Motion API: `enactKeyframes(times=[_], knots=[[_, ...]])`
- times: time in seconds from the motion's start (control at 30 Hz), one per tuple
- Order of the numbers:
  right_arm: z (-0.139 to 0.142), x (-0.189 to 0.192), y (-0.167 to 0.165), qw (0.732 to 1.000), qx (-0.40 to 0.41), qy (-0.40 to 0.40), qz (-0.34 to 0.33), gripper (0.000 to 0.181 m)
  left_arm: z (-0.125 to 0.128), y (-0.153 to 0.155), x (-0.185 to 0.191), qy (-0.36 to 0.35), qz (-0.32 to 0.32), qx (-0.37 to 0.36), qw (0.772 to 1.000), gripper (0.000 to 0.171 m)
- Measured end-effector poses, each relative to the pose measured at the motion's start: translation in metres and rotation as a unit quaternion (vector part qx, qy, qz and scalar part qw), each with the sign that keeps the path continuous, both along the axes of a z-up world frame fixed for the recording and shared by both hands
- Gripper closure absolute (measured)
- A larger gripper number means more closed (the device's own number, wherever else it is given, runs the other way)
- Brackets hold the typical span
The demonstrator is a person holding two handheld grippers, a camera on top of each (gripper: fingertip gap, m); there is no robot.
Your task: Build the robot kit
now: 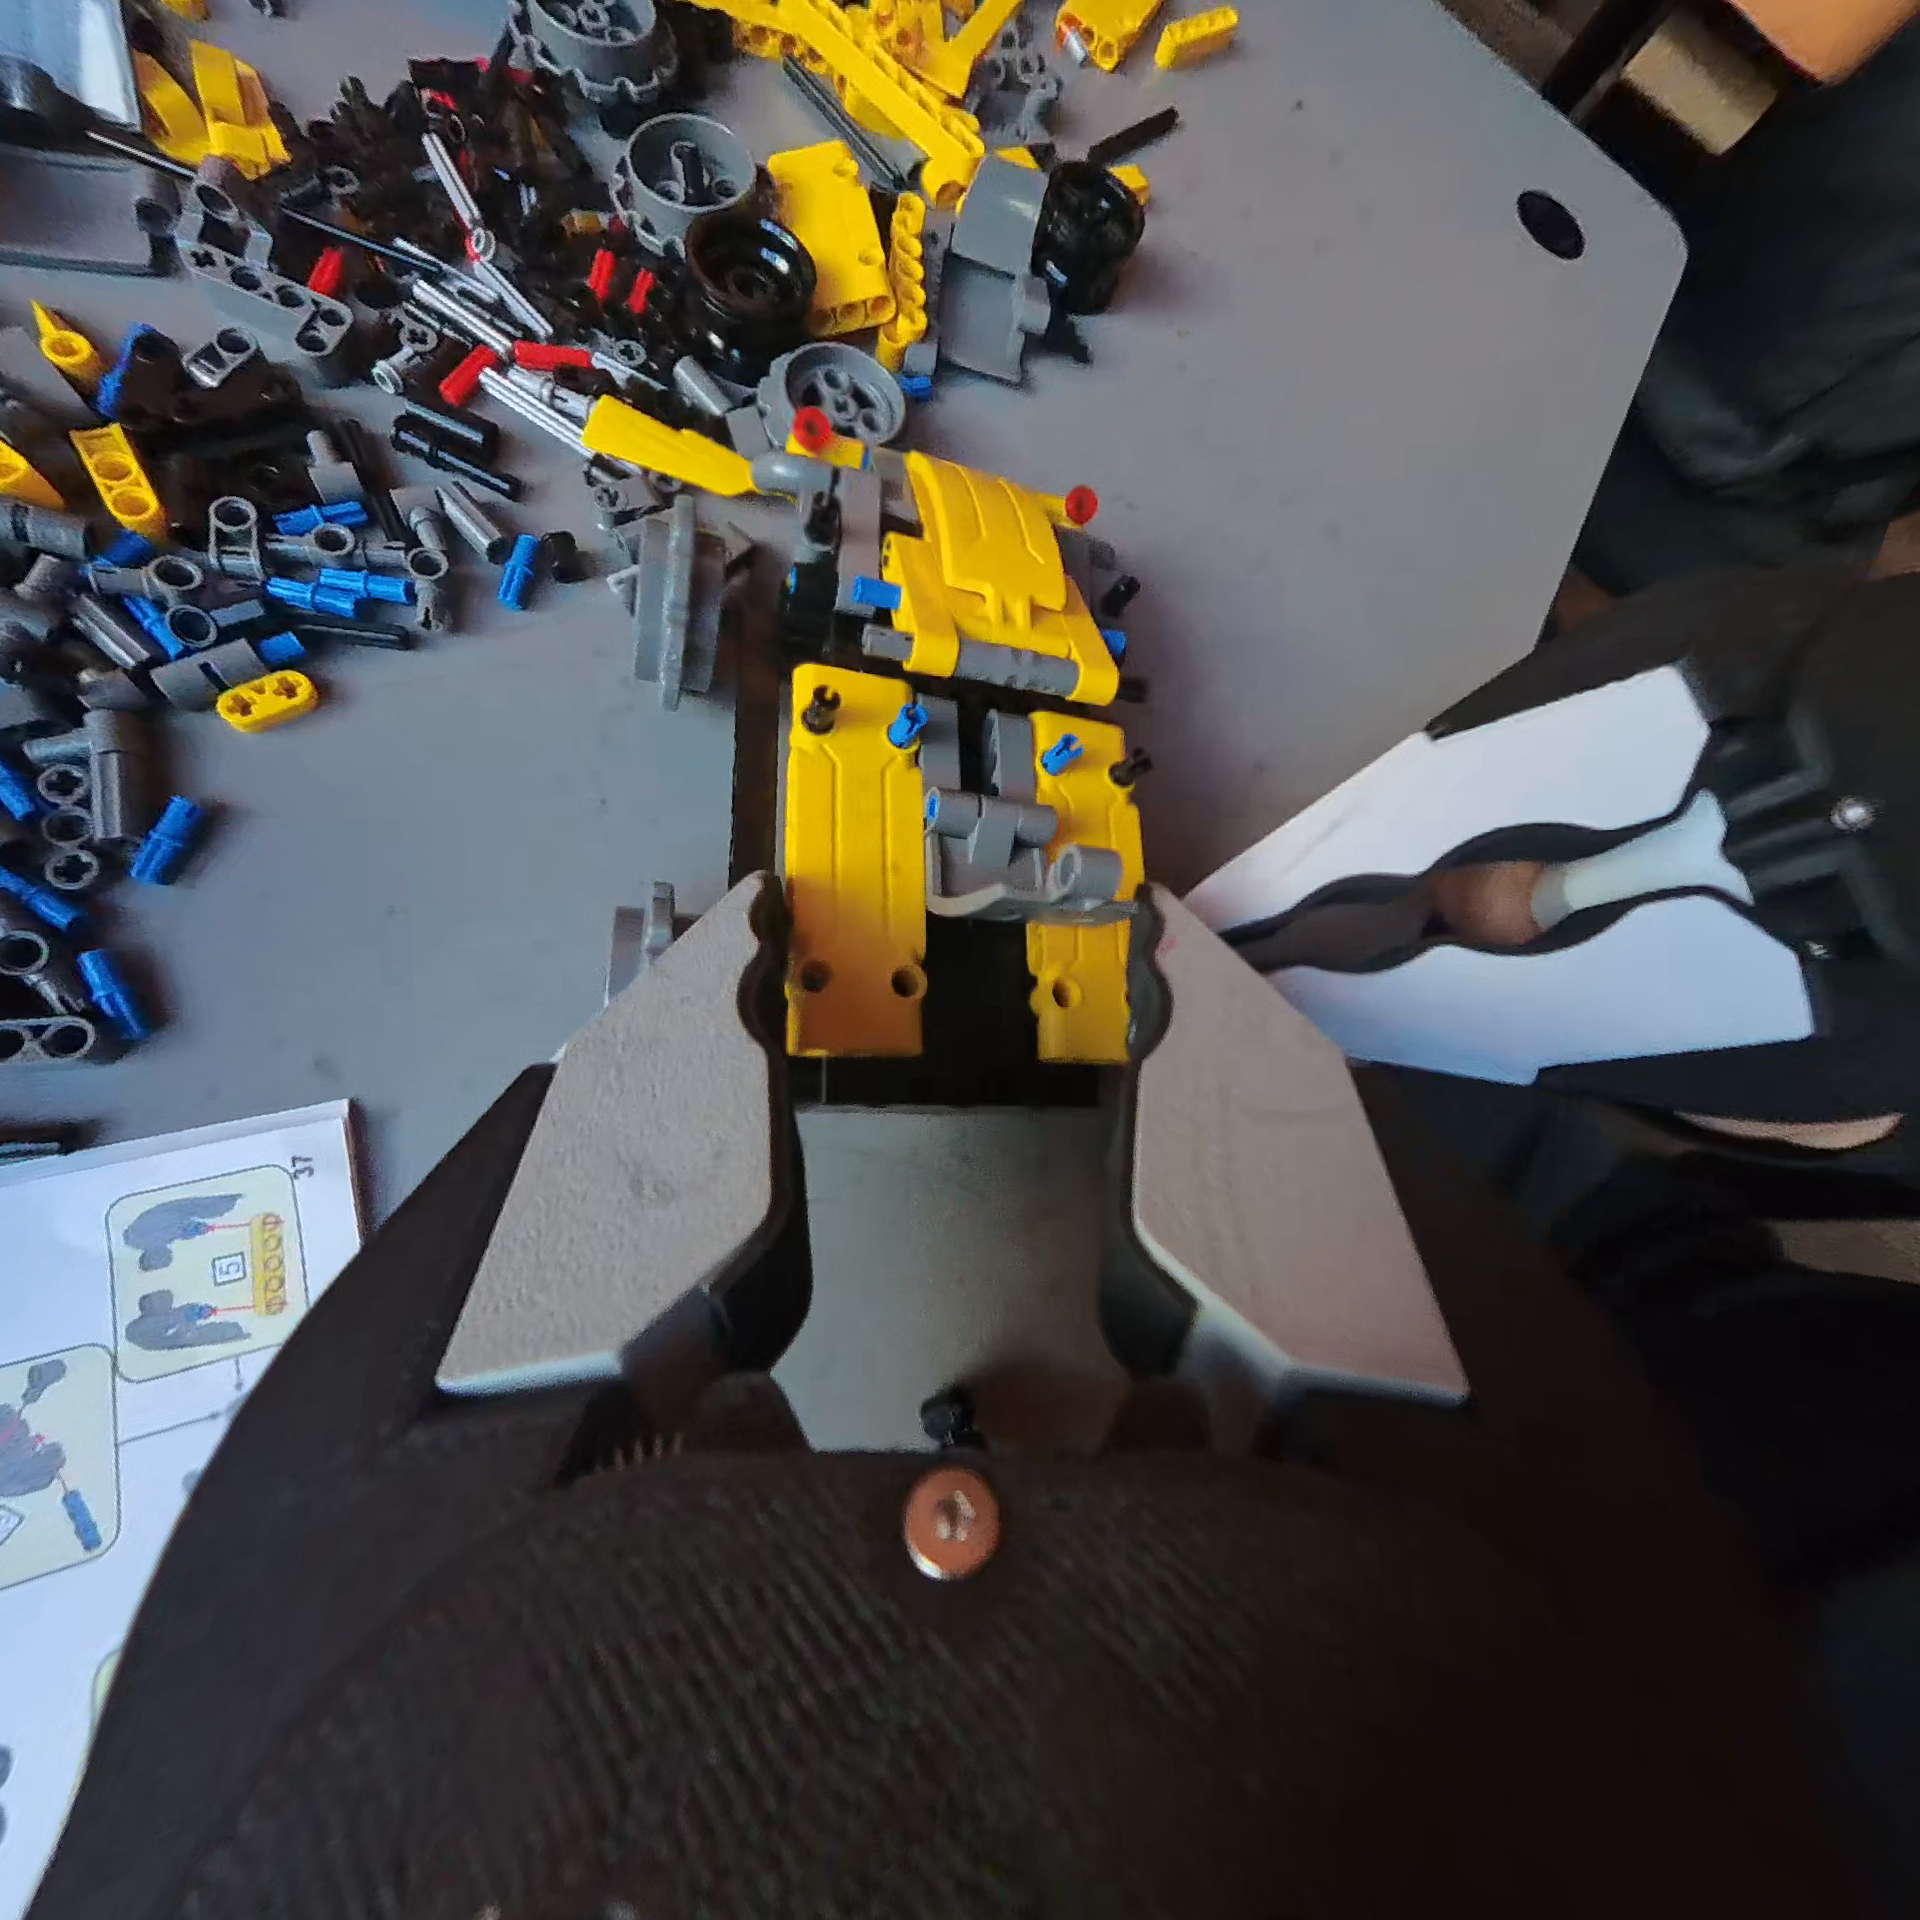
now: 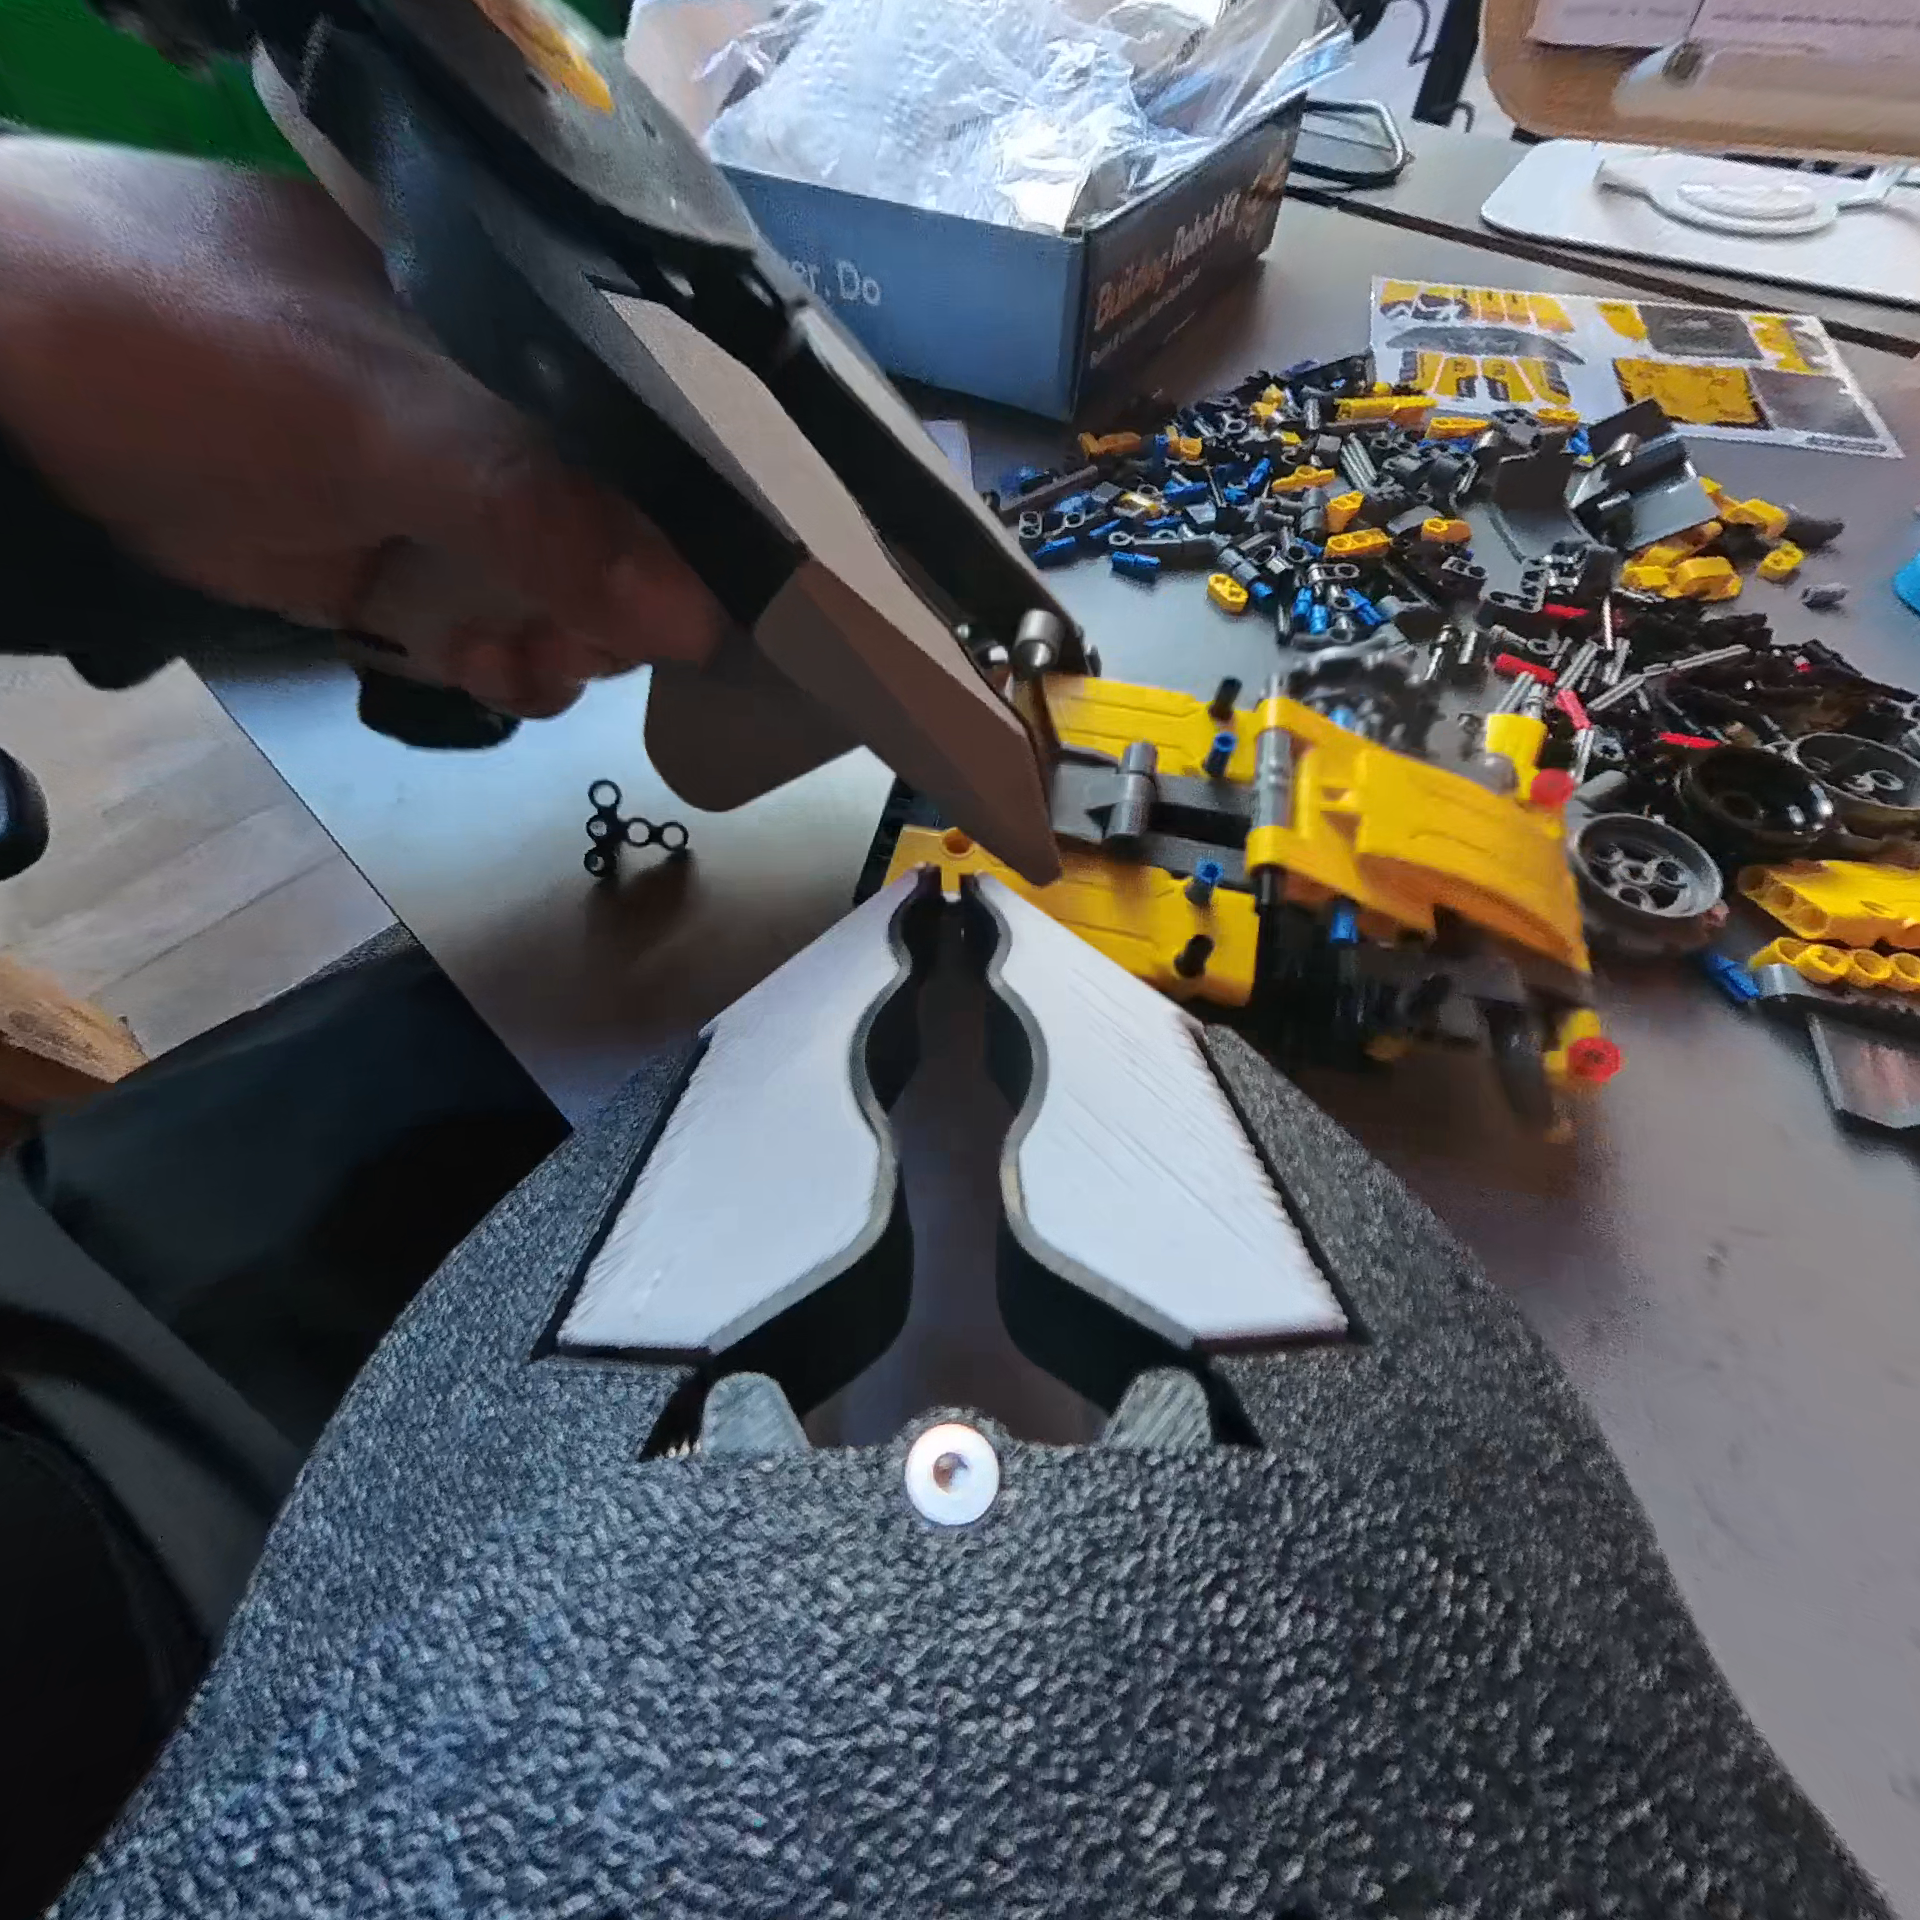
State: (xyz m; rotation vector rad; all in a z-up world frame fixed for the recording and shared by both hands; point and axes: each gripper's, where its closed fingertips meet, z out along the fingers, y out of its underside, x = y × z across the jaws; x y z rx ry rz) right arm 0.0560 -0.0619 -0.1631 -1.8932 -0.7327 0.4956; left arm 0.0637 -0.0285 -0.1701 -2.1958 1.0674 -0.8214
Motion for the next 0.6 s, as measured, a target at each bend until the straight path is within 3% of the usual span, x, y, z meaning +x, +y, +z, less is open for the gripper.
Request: enactKeyframes(times=[0.2, 0.33, 0.5, 0.6], knots=[[0.000, 0.016, -0.004, 1.000, -0.003, 0.014, -0.008, 0.177, 0.005, 0.000, -0.007, -0.005, 0.000, 0.004, 1.000, 0.108], [-0.001, 0.026, -0.007, 0.999, -0.023, 0.047, -0.006, 0.177, 0.018, 0.003, -0.011, -0.015, 0.007, 0.029, 0.999, 0.097], [0.007, 0.036, -0.018, 0.989, -0.055, 0.136, 0.011, 0.178, 0.041, -0.002, -0.029, 0.029, -0.015, 0.161, 0.986, 0.101], [0.017, 0.043, -0.020, 0.976, -0.068, 0.207, 0.020, 0.178, 0.048, -0.033, -0.023, 0.046, -0.075, 0.202, 0.975, 0.108]])
